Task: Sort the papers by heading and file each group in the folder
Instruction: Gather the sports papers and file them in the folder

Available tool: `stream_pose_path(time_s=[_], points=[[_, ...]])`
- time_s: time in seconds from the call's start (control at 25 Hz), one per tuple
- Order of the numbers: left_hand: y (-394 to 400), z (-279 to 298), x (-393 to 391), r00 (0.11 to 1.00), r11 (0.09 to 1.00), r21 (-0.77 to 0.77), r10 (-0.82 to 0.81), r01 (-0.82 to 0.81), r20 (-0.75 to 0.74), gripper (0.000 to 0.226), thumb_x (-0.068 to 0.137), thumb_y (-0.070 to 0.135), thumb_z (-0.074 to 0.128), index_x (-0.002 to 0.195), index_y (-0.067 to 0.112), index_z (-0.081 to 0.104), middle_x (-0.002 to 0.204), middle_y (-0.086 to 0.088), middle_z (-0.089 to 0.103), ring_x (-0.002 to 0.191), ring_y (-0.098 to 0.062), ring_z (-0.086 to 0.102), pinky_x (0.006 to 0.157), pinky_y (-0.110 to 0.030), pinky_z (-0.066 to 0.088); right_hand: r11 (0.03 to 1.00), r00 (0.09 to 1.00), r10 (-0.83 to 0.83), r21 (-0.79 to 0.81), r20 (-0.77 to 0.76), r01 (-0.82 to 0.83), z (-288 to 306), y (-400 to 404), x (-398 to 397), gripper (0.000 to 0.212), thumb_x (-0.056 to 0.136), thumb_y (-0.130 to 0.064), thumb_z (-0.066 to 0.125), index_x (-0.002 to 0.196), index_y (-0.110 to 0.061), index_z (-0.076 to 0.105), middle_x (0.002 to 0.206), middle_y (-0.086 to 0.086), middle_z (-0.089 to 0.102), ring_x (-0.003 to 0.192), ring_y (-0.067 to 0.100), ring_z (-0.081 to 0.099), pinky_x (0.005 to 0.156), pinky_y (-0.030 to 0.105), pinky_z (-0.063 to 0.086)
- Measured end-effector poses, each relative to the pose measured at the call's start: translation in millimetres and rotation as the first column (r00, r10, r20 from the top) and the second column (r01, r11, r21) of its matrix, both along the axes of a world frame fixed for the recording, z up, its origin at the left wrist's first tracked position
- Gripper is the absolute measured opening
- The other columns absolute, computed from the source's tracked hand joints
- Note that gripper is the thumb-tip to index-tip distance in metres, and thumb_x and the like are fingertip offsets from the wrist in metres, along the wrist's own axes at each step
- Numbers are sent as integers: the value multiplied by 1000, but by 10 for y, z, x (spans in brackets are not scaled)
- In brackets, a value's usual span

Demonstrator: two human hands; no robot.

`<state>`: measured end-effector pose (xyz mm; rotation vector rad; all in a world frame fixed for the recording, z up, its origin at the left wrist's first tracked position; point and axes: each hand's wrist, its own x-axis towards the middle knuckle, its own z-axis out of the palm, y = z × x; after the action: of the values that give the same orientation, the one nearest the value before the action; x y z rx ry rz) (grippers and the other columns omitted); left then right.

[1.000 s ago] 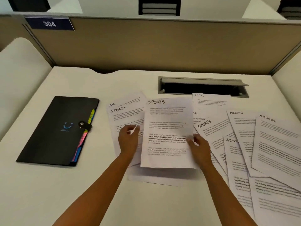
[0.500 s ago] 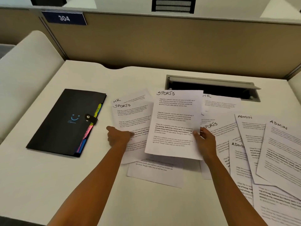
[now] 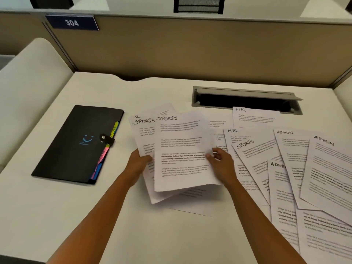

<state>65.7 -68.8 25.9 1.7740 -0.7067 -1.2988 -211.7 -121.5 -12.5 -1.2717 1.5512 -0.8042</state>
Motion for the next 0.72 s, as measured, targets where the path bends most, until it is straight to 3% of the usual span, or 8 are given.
stream_pose_path(time_s=[0.08, 0.2, 0.28, 0.4, 0.56, 0.72], points=[[55, 1, 53, 999, 999, 17, -44, 44, 5, 23, 90, 4, 55, 99, 24, 63, 97, -3, 72, 85, -23, 69, 68, -36, 56, 999, 999, 50, -13, -22, -50, -27, 41, 149, 34, 89, -23, 69, 119, -9, 62, 110, 2, 64, 99, 14, 58, 85, 23, 42], [79, -65, 117, 997, 996, 76, 58, -55, -42, 19, 100, 28, 43, 101, 24, 61, 100, -7, 72, 86, -27, 69, 73, -38, 54, 997, 996, 67, -26, -64, -69, -77, 112, 331, 31, 89, -22, 69, 116, -9, 63, 107, 3, 65, 95, 14, 58, 83, 22, 43], [96, -106, 123, 991, 992, 89, 94, -85, -97, 21, 98, 42, 47, 103, 26, 61, 97, -4, 73, 85, -26, 71, 72, -39, 56, 995, 992, 92, -20, -85, -94, -100, 160, 430, 30, 89, -23, 69, 116, -10, 63, 107, 3, 67, 93, 15, 60, 82, 23, 44], [145, -178, 111, 996, 999, 37, 13, -10, -90, 25, 83, 23, 73, 107, 21, 66, 101, -5, 74, 84, -23, 73, 76, -41, 59, 993, 989, 115, -8, -88, -116, -113, 212, 503, 27, 89, -26, 68, 113, -14, 64, 106, 1, 68, 91, 16, 64, 80, 25, 49], [97, -184, 45, 998, 997, -60, -48, 46, -43, 29, 80, 13, 76, 104, 25, 66, 96, 9, 73, 81, -9, 72, 79, -34, 58, 997, 995, 65, -39, -77, -69, -58, 279, 348, 20, 89, -28, 69, 105, -17, 65, 94, -6, 68, 79, 8, 64, 72, 22, 53], [23, -97, -34, 988, 982, -139, -138, 127, -69, 36, 79, 18, 77, 113, 21, 65, 101, 5, 74, 88, -14, 73, 73, -30, 59, 993, 991, -90, -88, -101, 81, -49, 309, -82, 20, 90, -24, 67, 108, -16, 67, 94, -2, 71, 85, 14, 69, 74, 25, 58]])
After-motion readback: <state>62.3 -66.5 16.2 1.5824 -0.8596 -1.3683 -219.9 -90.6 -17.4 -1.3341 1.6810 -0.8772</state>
